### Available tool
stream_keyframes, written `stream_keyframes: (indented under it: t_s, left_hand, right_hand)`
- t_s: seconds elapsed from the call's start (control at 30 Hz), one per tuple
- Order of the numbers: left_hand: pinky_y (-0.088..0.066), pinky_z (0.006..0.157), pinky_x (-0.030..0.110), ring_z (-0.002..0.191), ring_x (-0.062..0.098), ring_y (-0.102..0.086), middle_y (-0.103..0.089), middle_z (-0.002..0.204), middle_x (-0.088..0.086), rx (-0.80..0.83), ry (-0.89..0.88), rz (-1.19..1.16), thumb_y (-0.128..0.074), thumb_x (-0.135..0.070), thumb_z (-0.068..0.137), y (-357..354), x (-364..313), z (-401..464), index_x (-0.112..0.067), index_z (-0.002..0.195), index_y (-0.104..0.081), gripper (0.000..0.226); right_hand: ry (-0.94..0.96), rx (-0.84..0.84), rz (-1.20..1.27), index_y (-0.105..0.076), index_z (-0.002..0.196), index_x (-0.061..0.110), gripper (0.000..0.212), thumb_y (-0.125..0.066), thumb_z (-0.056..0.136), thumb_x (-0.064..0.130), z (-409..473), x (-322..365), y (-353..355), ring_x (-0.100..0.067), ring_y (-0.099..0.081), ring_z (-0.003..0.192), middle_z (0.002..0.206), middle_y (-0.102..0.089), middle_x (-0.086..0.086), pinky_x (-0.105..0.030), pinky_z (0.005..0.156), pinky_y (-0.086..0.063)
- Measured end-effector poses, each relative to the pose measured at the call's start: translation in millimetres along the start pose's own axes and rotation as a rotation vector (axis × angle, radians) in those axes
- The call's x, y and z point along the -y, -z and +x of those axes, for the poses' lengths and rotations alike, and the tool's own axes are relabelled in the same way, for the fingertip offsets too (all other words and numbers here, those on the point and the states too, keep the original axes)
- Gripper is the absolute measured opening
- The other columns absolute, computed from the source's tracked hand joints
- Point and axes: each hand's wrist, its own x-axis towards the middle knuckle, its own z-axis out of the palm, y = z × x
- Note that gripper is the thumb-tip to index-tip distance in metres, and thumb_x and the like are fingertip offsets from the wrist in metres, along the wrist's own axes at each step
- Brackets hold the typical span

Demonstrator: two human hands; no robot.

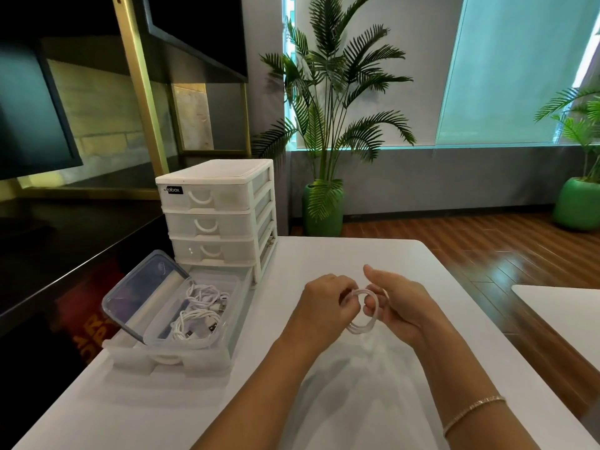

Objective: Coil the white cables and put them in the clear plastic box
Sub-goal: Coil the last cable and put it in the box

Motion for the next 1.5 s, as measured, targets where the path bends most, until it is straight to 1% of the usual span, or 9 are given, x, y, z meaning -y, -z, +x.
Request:
stream_keyframes:
  t_s: [0.1, 0.23, 0.47, 0.57, 0.8, 0.97, 1.17, 1.3, 1.5]
  left_hand:
    - [-0.039, 0.059, 0.004, 0.07, 0.006, -0.053, -0.064, 0.087, -0.004, 0.022, 0.248, -0.09, -0.054, -0.028, 0.092, 5.0, 2.8, 2.0, -0.015, 0.104, -0.066, 0.021]
    - [-0.051, 0.066, 0.021, 0.069, 0.012, -0.056, -0.062, 0.074, -0.002, 0.091, 0.538, -0.516, -0.057, -0.022, 0.09, 10.5, 4.7, 3.5, -0.013, 0.085, -0.067, 0.014]
    - [-0.054, 0.071, 0.028, 0.06, 0.012, -0.062, -0.067, 0.067, 0.003, 0.138, 0.786, -1.078, -0.054, -0.007, 0.091, 13.8, -6.4, 2.7, -0.005, 0.078, -0.068, 0.02]
    - [-0.054, 0.073, 0.029, 0.062, 0.013, -0.062, -0.067, 0.067, 0.005, 0.07, 0.808, -1.17, -0.054, -0.004, 0.09, 13.3, -3.8, 3.2, -0.003, 0.079, -0.068, 0.019]
    - [-0.054, 0.075, 0.028, 0.076, 0.02, -0.062, -0.068, 0.082, 0.007, 0.034, 0.722, -1.019, -0.055, -0.013, 0.091, 9.0, 3.9, 4.0, -0.008, 0.089, -0.067, 0.013]
    - [-0.054, 0.061, 0.018, 0.073, 0.013, -0.061, -0.065, 0.087, -0.003, 0.017, 0.461, -0.401, -0.062, -0.022, 0.088, 11.8, 10.3, 4.0, -0.02, 0.098, -0.063, 0.011]
    - [-0.045, 0.069, 0.011, 0.075, 0.008, -0.055, -0.067, 0.095, -0.001, -0.049, 0.288, -0.136, -0.059, -0.021, 0.09, 17.1, 9.3, 2.7, -0.016, 0.105, -0.066, 0.017]
    - [-0.05, 0.074, 0.021, 0.072, 0.009, -0.054, -0.062, 0.088, -0.006, -0.015, 0.329, -0.203, -0.058, -0.02, 0.091, 17.2, 12.5, 3.9, -0.017, 0.106, -0.064, 0.017]
    - [-0.05, 0.072, 0.022, 0.079, 0.015, -0.056, -0.06, 0.084, -0.002, 0.154, 0.53, -0.647, -0.059, -0.017, 0.09, 7.2, 9.0, 3.5, -0.022, 0.088, -0.056, 0.006]
  right_hand:
    - [0.059, 0.098, -0.003, -0.046, 0.122, 0.012, 0.05, -0.065, 0.079, -0.006, -3.9, 0.9, -0.8, -0.026, -0.061, 0.083, 0.111, -0.056, -0.017, -0.033, 0.073, -0.05]
    - [0.179, 0.078, -0.199, -0.044, 0.125, 0.019, 0.064, -0.066, 0.074, -0.013, -3.9, 0.9, -0.6, -0.028, -0.06, 0.096, 0.109, -0.055, -0.009, -0.033, 0.076, -0.05]
    - [0.469, -0.071, -0.576, -0.062, 0.07, 0.019, 0.022, -0.065, 0.08, -0.001, -1.0, -6.1, 0.9, -0.025, -0.064, 0.078, 0.083, -0.066, -0.007, -0.03, 0.068, -0.053]
    - [0.515, -0.006, -0.737, -0.074, 0.088, 0.014, 0.015, -0.061, 0.086, 0.008, -4.2, -3.4, 1.0, -0.017, -0.062, 0.086, 0.094, -0.068, -0.001, -0.031, 0.083, -0.052]
    - [0.464, 0.015, -0.985, -0.072, 0.102, 0.012, 0.023, -0.06, 0.088, 0.026, -0.3, -6.3, -2.9, -0.01, -0.055, 0.082, 0.106, -0.069, -0.004, -0.017, 0.065, -0.041]
    - [0.145, 0.057, -0.59, -0.062, 0.075, 0.011, 0.029, -0.052, 0.093, 0.031, -1.7, -2.4, -2.5, -0.011, -0.046, 0.07, 0.074, -0.053, 0.001, -0.028, 0.072, -0.04]
    - [0.108, 0.0, -0.502, -0.053, 0.064, 0.008, 0.045, -0.044, 0.094, 0.039, 0.5, -3.0, -4.2, -0.015, -0.043, 0.062, 0.063, -0.052, -0.006, -0.028, 0.068, -0.038]
    - [0.14, -0.059, -0.369, -0.057, 0.074, 0.008, 0.038, -0.042, 0.096, 0.035, 2.4, -3.5, -3.0, -0.017, -0.044, 0.06, 0.063, -0.051, -0.007, -0.03, 0.066, -0.04]
    - [0.14, -0.107, -0.307, -0.054, 0.084, 0.011, 0.034, -0.035, 0.098, 0.035, 5.2, -7.8, -6.6, -0.029, -0.064, 0.088, 0.095, -0.065, -0.014, -0.037, 0.084, -0.052]
